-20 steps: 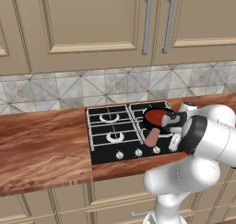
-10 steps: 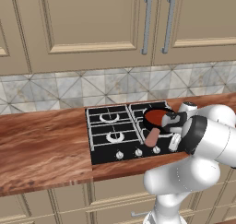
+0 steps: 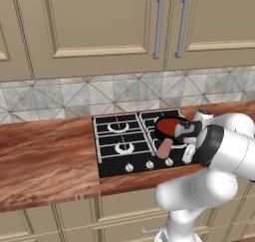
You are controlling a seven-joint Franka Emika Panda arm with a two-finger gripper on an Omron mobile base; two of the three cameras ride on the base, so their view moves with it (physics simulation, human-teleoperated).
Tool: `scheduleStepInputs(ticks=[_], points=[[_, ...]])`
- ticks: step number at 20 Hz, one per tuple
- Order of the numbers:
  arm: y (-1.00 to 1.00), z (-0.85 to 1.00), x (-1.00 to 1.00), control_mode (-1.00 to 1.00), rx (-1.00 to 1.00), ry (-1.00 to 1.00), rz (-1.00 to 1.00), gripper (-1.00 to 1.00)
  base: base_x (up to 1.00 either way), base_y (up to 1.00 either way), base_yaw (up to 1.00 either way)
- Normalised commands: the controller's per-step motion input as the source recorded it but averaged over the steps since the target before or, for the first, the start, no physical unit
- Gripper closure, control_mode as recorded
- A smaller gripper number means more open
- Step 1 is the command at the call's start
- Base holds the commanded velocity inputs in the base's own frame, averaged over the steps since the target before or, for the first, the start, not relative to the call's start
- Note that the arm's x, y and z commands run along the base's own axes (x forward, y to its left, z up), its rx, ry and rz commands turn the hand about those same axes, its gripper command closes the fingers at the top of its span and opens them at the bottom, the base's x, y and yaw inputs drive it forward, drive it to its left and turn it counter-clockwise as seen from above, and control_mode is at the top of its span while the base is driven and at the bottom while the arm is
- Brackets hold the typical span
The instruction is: Wait until the marinara sauce is simmered to a deep red color and then turn off the stove.
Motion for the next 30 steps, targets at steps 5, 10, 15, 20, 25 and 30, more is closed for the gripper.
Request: scheduleStepInputs(ticks=[5, 10, 15, 20, 25, 30], points=[[0.0, 0.0, 0.0, -1.0, 0.0, 0.0, 0.0, -1.0, 0.0, 0.0, 0.0], [0.0, 0.0, 0.0, -1.0, 0.0, 0.0, 0.0, -1.0, 0.0, 0.0, 0.0], [0.0, 0.0, 0.0, -1.0, 0.0, 0.0, 0.0, -1.0, 0.0, 0.0, 0.0], [0.0, 0.0, 0.0, -1.0, 0.0, 0.0, 0.0, -1.0, 0.0, 0.0, 0.0], [0.0, 0.0, 0.0, -1.0, 0.0, 0.0, 0.0, -1.0, 0.0, 0.0, 0.0], [0.0, 0.0, 0.0, -1.0, 0.0, 0.0, 0.0, -1.0, 0.0, 0.0, 0.0]])
